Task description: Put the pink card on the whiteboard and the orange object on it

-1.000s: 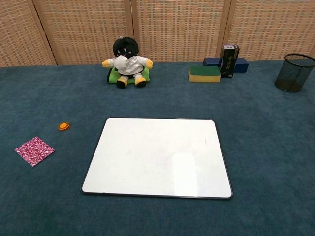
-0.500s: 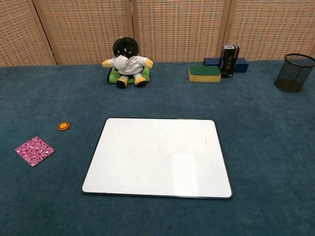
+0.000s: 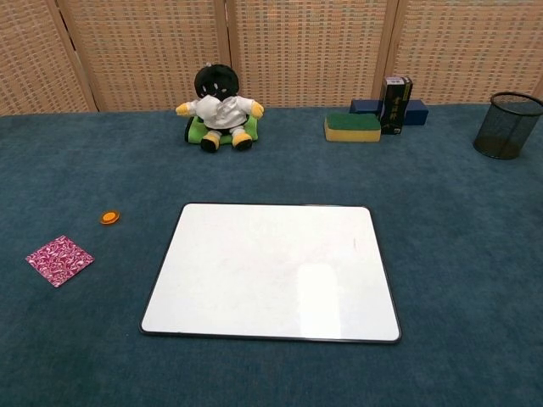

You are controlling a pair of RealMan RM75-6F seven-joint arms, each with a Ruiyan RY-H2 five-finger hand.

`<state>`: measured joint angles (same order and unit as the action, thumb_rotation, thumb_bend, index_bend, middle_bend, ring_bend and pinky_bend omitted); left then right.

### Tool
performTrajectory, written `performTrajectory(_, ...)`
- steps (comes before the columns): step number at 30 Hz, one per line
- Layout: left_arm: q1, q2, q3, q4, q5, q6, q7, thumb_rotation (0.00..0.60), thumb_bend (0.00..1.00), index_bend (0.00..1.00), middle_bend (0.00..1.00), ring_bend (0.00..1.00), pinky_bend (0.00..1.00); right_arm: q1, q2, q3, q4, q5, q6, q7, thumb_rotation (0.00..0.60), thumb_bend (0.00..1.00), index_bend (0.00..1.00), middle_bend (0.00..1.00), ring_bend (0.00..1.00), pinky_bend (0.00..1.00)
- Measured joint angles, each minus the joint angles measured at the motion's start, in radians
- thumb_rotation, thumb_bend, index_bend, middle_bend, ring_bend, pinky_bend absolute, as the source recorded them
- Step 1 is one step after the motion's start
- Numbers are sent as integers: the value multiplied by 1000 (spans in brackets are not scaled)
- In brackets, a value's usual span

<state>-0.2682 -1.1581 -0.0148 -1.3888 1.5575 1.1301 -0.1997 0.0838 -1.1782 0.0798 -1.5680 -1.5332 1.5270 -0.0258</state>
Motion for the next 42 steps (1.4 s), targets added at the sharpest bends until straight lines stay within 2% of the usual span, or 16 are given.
performTrajectory(8,-72,-48,-14,9,-34,-95,113,600,197,281,0,0,0,0,2,-1,-4,2,-2,2,600,0,0,0,0,0)
performTrajectory(24,-167,-141,-55,-42,-208,-225,410,600,200,291,0,0,0,1,7,-4,-6,2,-10,11,600,0,0,0,0,0)
performTrajectory(34,-215,-200,-67,-48,-322,-280,549,600,199,291,0,0,0,2,11,-5,-9,3,-15,21,600,0,0,0,0,0)
performTrajectory(42,-239,-229,-68,-59,-399,-280,648,600,198,290,0,0,0,3,13,-5,-8,2,-17,31,600,0,0,0,0,0)
